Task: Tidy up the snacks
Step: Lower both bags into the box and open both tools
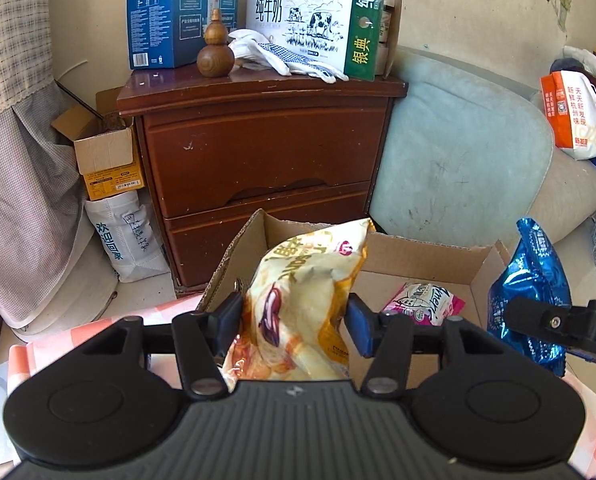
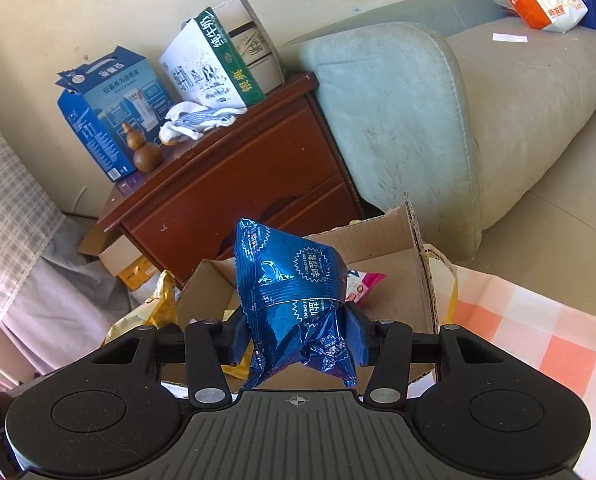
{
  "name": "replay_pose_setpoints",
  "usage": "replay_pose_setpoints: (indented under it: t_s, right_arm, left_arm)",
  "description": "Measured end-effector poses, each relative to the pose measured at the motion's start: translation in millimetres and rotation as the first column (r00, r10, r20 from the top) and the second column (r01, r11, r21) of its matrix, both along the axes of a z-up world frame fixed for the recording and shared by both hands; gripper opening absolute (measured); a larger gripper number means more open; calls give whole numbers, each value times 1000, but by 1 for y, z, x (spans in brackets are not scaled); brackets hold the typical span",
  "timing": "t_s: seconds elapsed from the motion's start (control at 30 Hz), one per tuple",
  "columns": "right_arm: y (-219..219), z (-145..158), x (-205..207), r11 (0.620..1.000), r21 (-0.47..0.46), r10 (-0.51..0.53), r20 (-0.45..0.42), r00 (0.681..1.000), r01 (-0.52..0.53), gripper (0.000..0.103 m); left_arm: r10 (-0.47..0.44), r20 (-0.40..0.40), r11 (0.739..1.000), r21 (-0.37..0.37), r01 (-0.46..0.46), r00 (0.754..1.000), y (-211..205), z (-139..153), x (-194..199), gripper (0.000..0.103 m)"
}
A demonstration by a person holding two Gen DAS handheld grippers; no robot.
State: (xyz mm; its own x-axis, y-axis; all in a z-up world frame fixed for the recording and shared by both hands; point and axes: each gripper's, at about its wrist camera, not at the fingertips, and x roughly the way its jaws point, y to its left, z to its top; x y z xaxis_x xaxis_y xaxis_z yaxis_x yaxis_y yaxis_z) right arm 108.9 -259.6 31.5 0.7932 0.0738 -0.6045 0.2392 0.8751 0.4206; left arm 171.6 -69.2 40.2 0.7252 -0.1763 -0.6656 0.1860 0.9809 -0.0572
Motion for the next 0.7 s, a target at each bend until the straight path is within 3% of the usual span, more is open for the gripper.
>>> replay_pose_setpoints:
  t_s: [0.07,0.13,0.2,0.43,0.7]
  right_arm:
    - [0,-4,5,1000,-8,-20,-22,1000,20,51]
    - [1,-7,7,1000,-18,-23,-34,999,22,54]
    - [4,-8,8,1000,-26,-13,-40,999,12,59]
    - [12,-3,1,998,-65,14,-54,998,-17,69]
    - [17,-5,-8,994,-101,37,-100,994,-47,71]
  left_arm:
    - [0,-11,1000,0,0,1000,-3,-7,3,57]
    - [-5,-16,1000,13,5,1000,-5,-10,2,74]
    - [-6,1,999,34,6,1000,-6,-10,-2,82]
    - [1,4,997,73,-1,1000,4,-3,-15,84]
    - [3,-14,991,135,-1,1000,8,-1,-32,86]
